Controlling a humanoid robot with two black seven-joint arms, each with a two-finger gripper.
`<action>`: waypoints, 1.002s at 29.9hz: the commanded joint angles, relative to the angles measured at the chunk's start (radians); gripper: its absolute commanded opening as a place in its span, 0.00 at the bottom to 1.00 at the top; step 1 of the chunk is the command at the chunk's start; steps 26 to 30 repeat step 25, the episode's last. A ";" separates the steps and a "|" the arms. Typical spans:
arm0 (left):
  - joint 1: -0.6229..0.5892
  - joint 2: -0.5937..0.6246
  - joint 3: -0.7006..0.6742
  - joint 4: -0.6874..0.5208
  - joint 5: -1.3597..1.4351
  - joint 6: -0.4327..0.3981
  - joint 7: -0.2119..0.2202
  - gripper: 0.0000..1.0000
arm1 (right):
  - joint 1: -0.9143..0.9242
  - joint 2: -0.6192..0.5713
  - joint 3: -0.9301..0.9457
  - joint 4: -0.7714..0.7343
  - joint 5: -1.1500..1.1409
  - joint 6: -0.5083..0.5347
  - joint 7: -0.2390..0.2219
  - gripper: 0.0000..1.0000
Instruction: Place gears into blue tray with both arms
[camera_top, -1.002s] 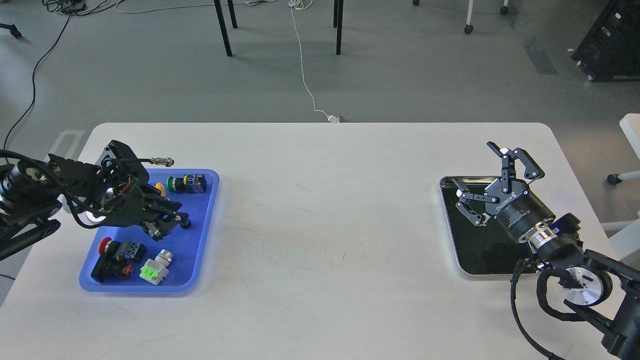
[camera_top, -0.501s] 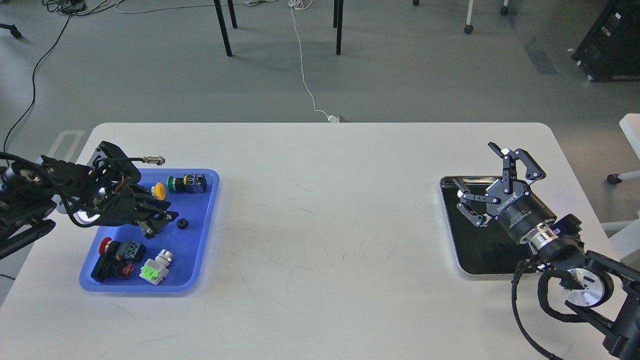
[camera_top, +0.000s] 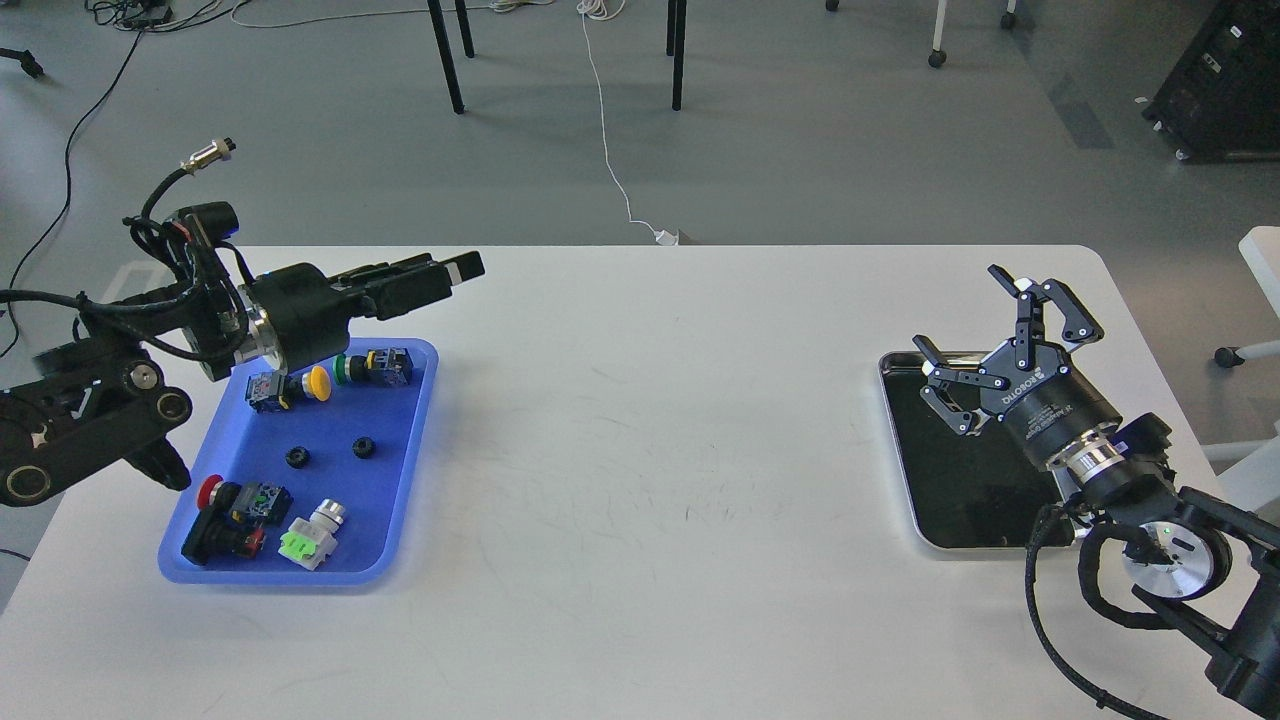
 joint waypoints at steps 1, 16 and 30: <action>0.155 -0.079 -0.179 -0.009 -0.170 0.027 0.000 0.98 | 0.003 -0.002 -0.004 0.006 -0.001 0.008 0.000 0.98; 0.617 -0.475 -0.736 -0.007 -0.189 -0.016 0.000 0.98 | 0.009 0.001 0.015 -0.009 -0.001 0.009 0.000 0.99; 0.628 -0.486 -0.811 -0.010 -0.187 -0.017 0.000 0.98 | 0.009 0.001 0.071 -0.006 -0.001 0.009 0.000 0.99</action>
